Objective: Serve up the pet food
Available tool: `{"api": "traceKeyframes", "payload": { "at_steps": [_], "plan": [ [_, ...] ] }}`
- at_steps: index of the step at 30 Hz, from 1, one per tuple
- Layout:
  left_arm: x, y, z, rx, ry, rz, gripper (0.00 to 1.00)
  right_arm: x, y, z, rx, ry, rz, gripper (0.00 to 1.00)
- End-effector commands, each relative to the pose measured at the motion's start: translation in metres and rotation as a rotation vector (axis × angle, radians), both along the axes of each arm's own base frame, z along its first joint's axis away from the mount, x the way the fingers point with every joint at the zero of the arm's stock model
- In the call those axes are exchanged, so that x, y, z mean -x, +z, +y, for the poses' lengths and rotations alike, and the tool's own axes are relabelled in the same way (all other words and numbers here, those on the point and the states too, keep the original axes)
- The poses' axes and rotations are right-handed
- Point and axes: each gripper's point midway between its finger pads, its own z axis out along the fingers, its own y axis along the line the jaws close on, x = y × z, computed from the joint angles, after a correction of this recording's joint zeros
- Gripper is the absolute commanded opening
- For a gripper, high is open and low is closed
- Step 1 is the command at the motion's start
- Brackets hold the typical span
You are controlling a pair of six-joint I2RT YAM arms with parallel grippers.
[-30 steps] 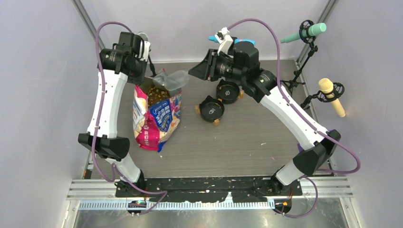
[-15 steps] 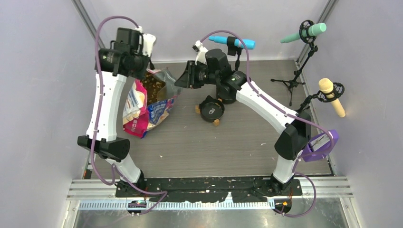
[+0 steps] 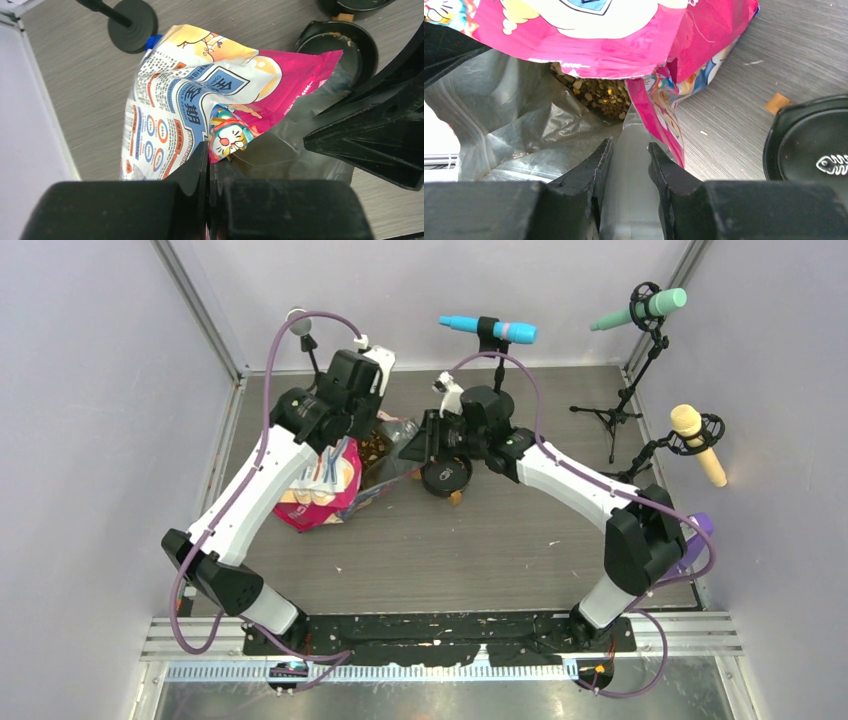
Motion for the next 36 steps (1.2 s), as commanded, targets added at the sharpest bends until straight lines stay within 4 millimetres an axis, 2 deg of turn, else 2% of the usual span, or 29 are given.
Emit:
{"api": "traceKeyframes", "payload": {
  "at_steps": [1, 5, 7, 10, 14, 15, 19, 24, 31, 33, 36],
  "plan": [
    [-0.001, 0.018, -0.011, 0.12, 0.076, -0.094, 0.0, -0.012, -0.001, -0.022, -0.004, -0.049, -0.091, 0.05],
    [0.007, 0.005, -0.031, 0.142, 0.059, -0.033, 0.0, -0.011, -0.011, -0.033, 0.017, -0.081, -0.084, 0.05],
    [0.013, -0.004, -0.043, 0.154, 0.052, 0.002, 0.0, -0.012, -0.008, -0.04, 0.022, -0.11, -0.097, 0.05],
    [0.018, -0.013, -0.055, 0.169, 0.049, 0.05, 0.0, -0.013, 0.003, -0.049, 0.017, -0.16, -0.117, 0.05],
    [0.025, -0.014, -0.081, 0.215, -0.012, 0.106, 0.0, -0.01, 0.022, -0.065, -0.025, -0.233, -0.154, 0.05],
    [0.026, -0.013, -0.089, 0.223, -0.032, 0.12, 0.0, -0.007, 0.03, -0.071, -0.048, -0.251, -0.17, 0.05],
    [0.028, -0.023, -0.108, 0.215, -0.063, 0.18, 0.0, -0.005, 0.039, -0.096, -0.085, -0.311, -0.19, 0.05],
    [0.025, -0.027, -0.126, 0.24, -0.099, 0.228, 0.0, 0.001, 0.028, -0.104, -0.096, -0.332, -0.182, 0.05],
    [0.02, -0.039, -0.159, 0.295, -0.148, 0.313, 0.0, -0.002, 0.009, -0.107, -0.113, -0.377, -0.137, 0.05],
    [0.02, -0.038, -0.161, 0.286, -0.156, 0.33, 0.0, -0.004, 0.004, -0.108, -0.138, -0.389, -0.114, 0.05],
    [0.019, -0.039, -0.15, 0.231, -0.146, 0.32, 0.0, -0.007, -0.001, -0.11, -0.151, -0.397, -0.096, 0.05]
  ]
}}
